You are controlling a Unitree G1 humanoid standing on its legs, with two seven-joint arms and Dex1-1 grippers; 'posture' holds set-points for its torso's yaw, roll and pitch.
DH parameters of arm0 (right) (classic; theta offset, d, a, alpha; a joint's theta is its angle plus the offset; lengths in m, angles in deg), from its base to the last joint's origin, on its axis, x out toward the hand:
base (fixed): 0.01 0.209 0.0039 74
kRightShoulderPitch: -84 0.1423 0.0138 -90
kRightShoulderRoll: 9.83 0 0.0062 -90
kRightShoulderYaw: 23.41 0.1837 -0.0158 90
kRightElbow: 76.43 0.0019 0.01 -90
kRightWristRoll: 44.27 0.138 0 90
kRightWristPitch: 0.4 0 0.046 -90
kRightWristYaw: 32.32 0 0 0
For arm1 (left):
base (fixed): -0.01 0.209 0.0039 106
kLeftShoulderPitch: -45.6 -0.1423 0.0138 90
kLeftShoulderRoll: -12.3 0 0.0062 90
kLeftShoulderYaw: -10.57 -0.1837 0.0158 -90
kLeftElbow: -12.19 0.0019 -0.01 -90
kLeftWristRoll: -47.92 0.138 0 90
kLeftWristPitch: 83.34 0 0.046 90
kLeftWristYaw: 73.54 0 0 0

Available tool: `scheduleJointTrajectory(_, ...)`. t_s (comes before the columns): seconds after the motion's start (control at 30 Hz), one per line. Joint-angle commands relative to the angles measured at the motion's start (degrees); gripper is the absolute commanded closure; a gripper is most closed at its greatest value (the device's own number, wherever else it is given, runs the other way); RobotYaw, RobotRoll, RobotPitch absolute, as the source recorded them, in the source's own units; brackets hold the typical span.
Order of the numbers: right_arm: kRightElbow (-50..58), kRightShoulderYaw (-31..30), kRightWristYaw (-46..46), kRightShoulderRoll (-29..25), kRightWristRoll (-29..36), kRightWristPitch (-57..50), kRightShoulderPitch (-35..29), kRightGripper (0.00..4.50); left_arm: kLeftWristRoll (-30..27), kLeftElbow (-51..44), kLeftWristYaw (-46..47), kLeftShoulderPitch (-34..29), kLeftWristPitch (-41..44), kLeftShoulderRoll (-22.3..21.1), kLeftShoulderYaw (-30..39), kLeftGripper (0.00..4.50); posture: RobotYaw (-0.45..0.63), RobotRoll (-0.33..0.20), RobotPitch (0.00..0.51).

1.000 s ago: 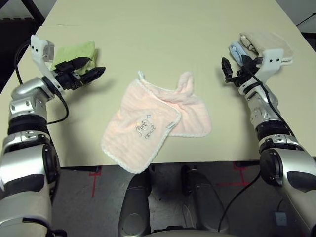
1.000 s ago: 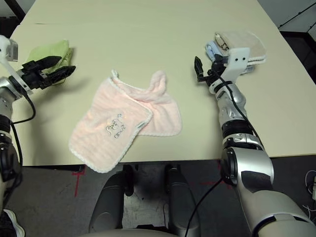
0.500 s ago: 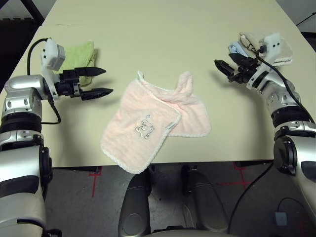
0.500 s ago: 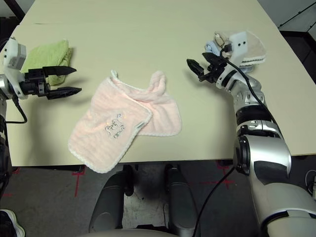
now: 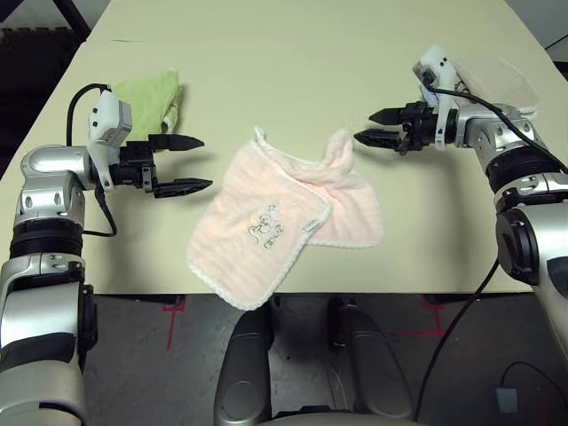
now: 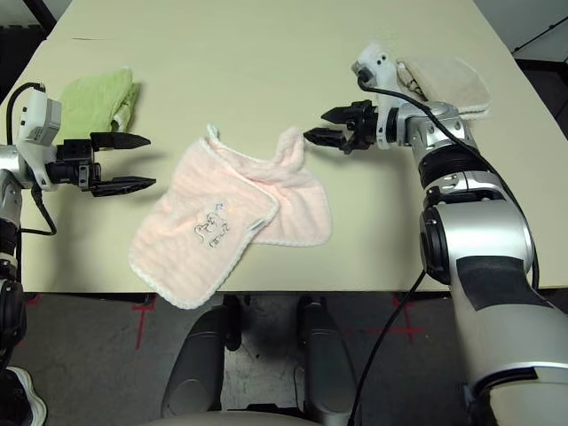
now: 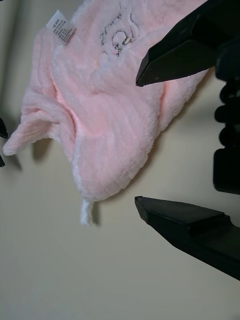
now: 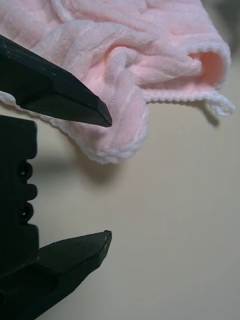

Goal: Fold the towel and set it aside.

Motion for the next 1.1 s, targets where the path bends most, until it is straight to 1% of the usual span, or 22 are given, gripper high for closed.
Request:
scheduleJointTrajectory(0.03, -1.7, -0.6, -0.3, 0.8, -1.6, 1.9, 0.7, 0.0, -0.6, -2.0, 0.1, -1.4, 0.9, -0.7, 0.0, 0.05, 0.11, 0.0, 0.283)
scheduleJointTrajectory(0.2, -2.3, -0.9, -1.2, 2.7, -3.2, 2.5, 1.4, 0.0, -0.4, -2.2, 1.0, -1.8, 1.0, -0.7, 0.1, 0.05, 0.12, 0.0, 0.296)
scheduleJointTrajectory(0.27, -2.6, -1.1, -1.5, 3.1, -3.8, 2.7, 1.2, 0.41, -0.2, -2.0, 1.3, -1.6, 1.0, -0.5, -0.1, 0.0, 0.12, 0.0, 0.3)
scheduleJointTrajectory(0.3, -2.7, -0.9, -1.7, 3.4, -3.7, 2.4, 1.2, 0.67, -0.2, -1.9, 1.4, -1.6, 1.0, -0.5, -0.2, 0.0, 0.12, 0.0, 0.298)
scheduleJointTrajectory(0.37, -2.8, -0.4, -1.6, 3.8, -3.6, 2.1, 1.2, 1.34, 0.0, -1.7, 1.6, -1.5, 1.0, -0.5, -0.3, 0.0, 0.12, 0.0, 0.298)
scheduleJointTrajectory(0.43, -2.7, -0.1, -1.4, 3.9, -3.4, 1.9, 1.4, 2.11, 0.1, -1.4, 1.6, -1.4, 1.0, -0.5, -0.5, 0.0, 0.11, 0.0, 0.293)
scheduleJointTrajectory(0.47, -2.7, -0.1, -1.3, 3.8, -3.4, 1.9, 1.4, 2.56, 0.1, -1.2, 1.7, -1.3, 0.9, -0.5, -0.5, 0.0, 0.11, 0.0, 0.292)
scheduleJointTrajectory(0.5, -2.7, 0.0, -1.2, 3.8, -3.4, 1.9, 1.5, 2.88, 0.2, -1.1, 1.8, -1.3, 1.0, -0.5, -0.5, 0.0, 0.11, 0.0, 0.292)
scheduleJointTrajectory(0.63, -2.5, 1.0, 0.3, 2.7, -2.6, 1.2, 2.2, 4.42, 0.7, -0.1, 2.0, -1.2, 0.9, -0.6, -0.8, 0.0, 0.09, 0.0, 0.288)
scheduleJointTrajectory(0.73, -1.9, 3.3, 0.2, 1.4, -0.5, 0.8, 3.0, 4.47, 0.5, 0.6, 2.9, -1.1, 1.7, -0.2, -0.5, 0.0, 0.08, 0.0, 0.288)
scheduleJointTrajectory(0.83, -1.3, 5.8, -2.7, 0.6, 1.1, 2.6, 3.0, 4.47, 0.4, 1.3, 4.0, -0.8, 2.0, 0.4, -0.4, 0.0, 0.07, 0.0, 0.288)
scheduleJointTrajectory(1.0, -0.4, 9.1, -5.0, 0.1, 3.4, 4.4, 2.9, 4.47, -0.1, 1.8, 6.0, 0.3, 3.1, 1.6, -0.1, 0.0, 0.06, 0.0, 0.282)
scheduleJointTrajectory(1.1, 0.4, 9.0, -3.8, 0.0, 3.4, 5.8, 2.7, 4.47, -0.5, 1.8, 7.9, 1.1, 4.8, 2.5, 0.2, 0.0, 0.05, 0.0, 0.279)
